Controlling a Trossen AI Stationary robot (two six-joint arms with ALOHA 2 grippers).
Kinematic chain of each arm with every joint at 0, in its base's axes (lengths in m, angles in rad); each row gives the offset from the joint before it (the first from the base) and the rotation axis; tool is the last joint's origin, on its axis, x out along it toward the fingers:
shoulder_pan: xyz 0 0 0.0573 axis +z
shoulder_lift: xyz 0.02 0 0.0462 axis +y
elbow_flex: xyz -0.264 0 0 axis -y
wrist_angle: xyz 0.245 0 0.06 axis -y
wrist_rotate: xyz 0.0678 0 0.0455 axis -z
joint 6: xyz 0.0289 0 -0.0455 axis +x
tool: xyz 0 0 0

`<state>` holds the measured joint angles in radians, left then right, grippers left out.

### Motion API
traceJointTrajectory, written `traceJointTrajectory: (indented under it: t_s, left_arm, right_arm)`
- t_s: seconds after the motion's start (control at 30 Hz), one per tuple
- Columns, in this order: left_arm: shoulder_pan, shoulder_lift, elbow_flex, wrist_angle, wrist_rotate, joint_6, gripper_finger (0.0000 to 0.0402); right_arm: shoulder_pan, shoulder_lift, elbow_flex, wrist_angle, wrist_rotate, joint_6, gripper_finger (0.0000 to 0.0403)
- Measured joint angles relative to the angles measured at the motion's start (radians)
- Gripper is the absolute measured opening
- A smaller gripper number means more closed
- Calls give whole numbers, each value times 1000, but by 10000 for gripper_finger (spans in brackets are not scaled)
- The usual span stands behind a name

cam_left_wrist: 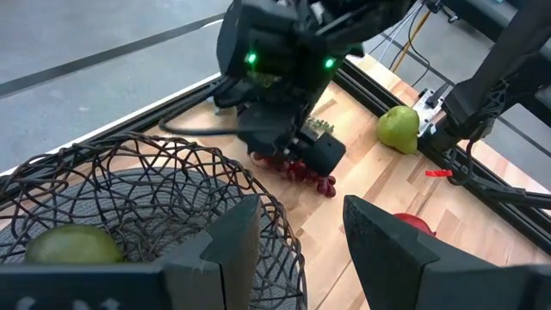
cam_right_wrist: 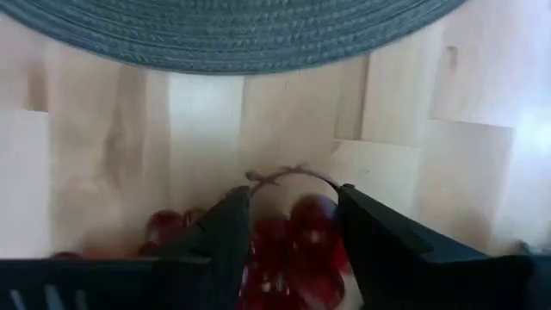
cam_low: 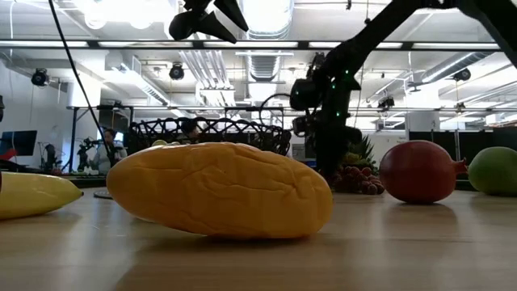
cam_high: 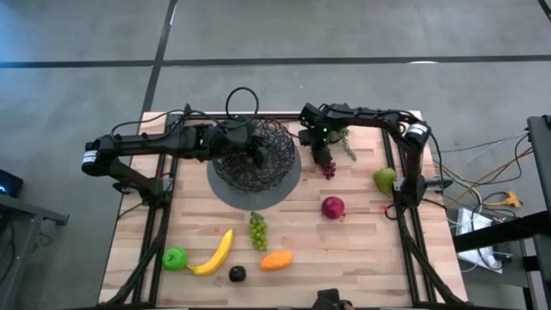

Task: Build produce basket
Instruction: Put the red grapes into the black wire basket

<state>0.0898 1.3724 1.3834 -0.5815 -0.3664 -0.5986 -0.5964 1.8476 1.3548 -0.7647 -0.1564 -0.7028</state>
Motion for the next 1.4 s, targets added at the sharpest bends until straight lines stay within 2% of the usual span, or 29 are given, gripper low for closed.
traceJointTrajectory:
  t_s: [0.13,0.27,0.5,0.67,0.83,1.03,1.3,1.4]
  left_arm:
    - [0,0,0,0,0,0,152]
    - [0,0,0,1,0,0,152]
    - [0,0,-1,6,0,0,152]
    - [0,0,-1,6,0,0,152]
    - [0,0,-1,21,0,0,152]
    - [0,0,-2,57,0,1,152]
    - [0,-17,-2,114,10,3,152]
    - [0,-47,-1,124,15,3,152]
  right_arm:
    - [1,40,0,33,68,19,152]
    - [0,55,0,49,137,33,120]
    - [3,23,4,16,150,22,19]
    - [3,-55,27,-51,148,57,10]
    - [2,-181,29,-83,55,110,9]
    - [5,-327,30,-83,24,192,9]
    - [39,-491,48,29,15,397,8]
    - [62,-505,81,102,-43,507,8]
